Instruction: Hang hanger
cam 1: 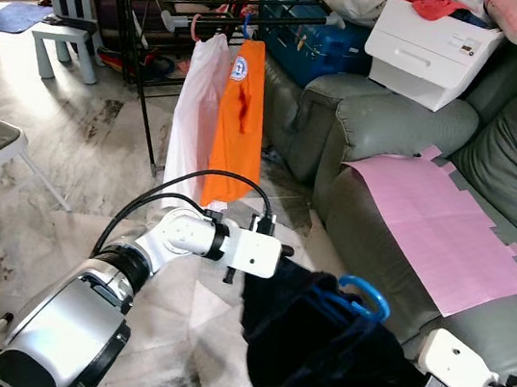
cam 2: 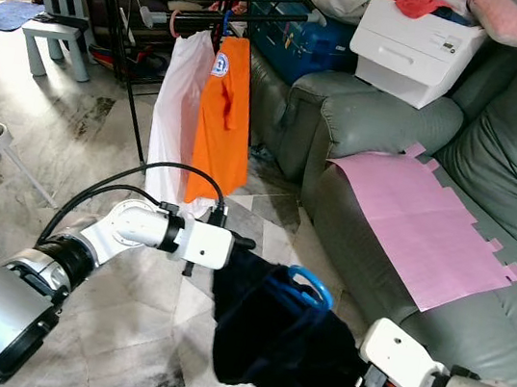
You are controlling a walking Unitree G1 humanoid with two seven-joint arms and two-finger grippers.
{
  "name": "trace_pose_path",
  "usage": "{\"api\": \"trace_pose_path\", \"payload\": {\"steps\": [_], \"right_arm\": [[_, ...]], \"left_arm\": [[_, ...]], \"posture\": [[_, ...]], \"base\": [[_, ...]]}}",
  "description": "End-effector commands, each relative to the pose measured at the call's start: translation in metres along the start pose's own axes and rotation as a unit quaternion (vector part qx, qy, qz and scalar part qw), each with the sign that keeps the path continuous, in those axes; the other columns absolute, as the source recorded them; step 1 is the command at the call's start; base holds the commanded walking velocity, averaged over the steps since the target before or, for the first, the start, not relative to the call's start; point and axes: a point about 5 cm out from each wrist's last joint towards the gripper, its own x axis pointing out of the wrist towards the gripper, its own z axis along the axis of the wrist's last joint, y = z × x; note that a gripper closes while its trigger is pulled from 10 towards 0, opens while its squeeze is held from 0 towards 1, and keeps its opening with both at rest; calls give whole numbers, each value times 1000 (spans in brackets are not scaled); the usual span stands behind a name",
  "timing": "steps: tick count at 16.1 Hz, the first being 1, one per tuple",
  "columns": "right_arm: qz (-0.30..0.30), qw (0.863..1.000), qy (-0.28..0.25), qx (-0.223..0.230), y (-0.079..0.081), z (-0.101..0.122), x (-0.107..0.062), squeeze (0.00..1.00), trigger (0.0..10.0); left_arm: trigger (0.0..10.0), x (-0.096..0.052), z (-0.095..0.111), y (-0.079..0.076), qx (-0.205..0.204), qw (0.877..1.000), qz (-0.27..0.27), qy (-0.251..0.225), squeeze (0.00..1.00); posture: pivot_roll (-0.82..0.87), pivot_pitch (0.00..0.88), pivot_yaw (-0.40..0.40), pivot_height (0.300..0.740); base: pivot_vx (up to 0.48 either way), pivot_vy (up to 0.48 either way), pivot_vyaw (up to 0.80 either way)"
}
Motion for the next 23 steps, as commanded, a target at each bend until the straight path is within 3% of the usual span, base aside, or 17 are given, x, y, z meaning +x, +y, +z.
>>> {"api": "trace_pose_path", "payload": {"steps": [1,3,6,7,9,10,12,14,15,16,17,18,19,20,23], "right_arm": [[1,1000,5,-1,1,-1,1,0,0],[-33,999,15,7,-1,-7,5,0,0],[-123,991,14,59,-4,-18,15,0,0],[-123,991,14,59,-4,-18,15,0,0],[-195,974,0,118,-4,-22,22,0,0],[-213,968,-5,130,-5,-22,22,0,0],[-282,943,-36,175,-10,-19,24,0,0],[-341,909,-53,233,-9,-19,25,0,0],[-373,889,-81,251,-7,-10,27,0,0],[-382,882,-93,261,-6,-4,30,0,0],[-391,876,-100,264,-6,-1,31,0,0],[-391,874,-107,267,-5,2,32,0,627],[-392,873,-111,270,-5,4,33,0,8980],[-413,854,-128,289,-6,9,34,0,10000],[-452,831,-129,296,-6,10,32,0,10000]], "left_arm": [[10000,-5,-2,0,3,1000,7,-5,1000],[10000,-14,-9,-4,-6,1000,12,4,1000],[10000,-22,-21,-6,-118,988,98,-17,1000],[10000,-22,-21,-6,-118,988,98,-17,1000],[10000,-20,-27,-13,-195,962,185,-42,1000],[10000,-20,-28,-13,-211,955,205,-41,1000],[10000,-19,-36,-14,-279,920,274,-33,1000],[10000,-19,-38,-13,-337,888,310,-52,1000],[10000,-18,-40,-9,-387,850,352,-61,420],[10000,-18,-40,-7,-405,834,370,-64,0],[10000,-17,-40,-6,-408,830,375,-61,0],[10000,-16,-39,-6,-412,827,377,-62,0],[10000,-15,-38,-7,-415,825,379,-63,0],[10000,-11,-35,-7,-420,822,379,-70,0],[10000,-7,-32,-7,-430,813,386,-72,0]], "posture": [[-61,0,-27,740],[-58,0,-25,740],[-55,0,-19,740],[-55,0,-19,740],[-57,0,-19,740],[-56,0,-18,740],[-56,0,-14,740],[-49,0,-15,740],[-53,0,-9,740],[-55,0,-3,740],[-55,0,0,740],[-56,0,5,740],[-58,0,9,740],[-62,0,14,740],[-66,0,16,740]], "base": [[0,0,0],[0,0,0],[0,0,0],[0,0,0],[0,0,0],[0,0,0],[0,0,0],[0,0,0],[0,0,0],[0,0,0],[0,0,0],[0,0,0],[0,0,0],[274,0,0],[354,0,133]]}}
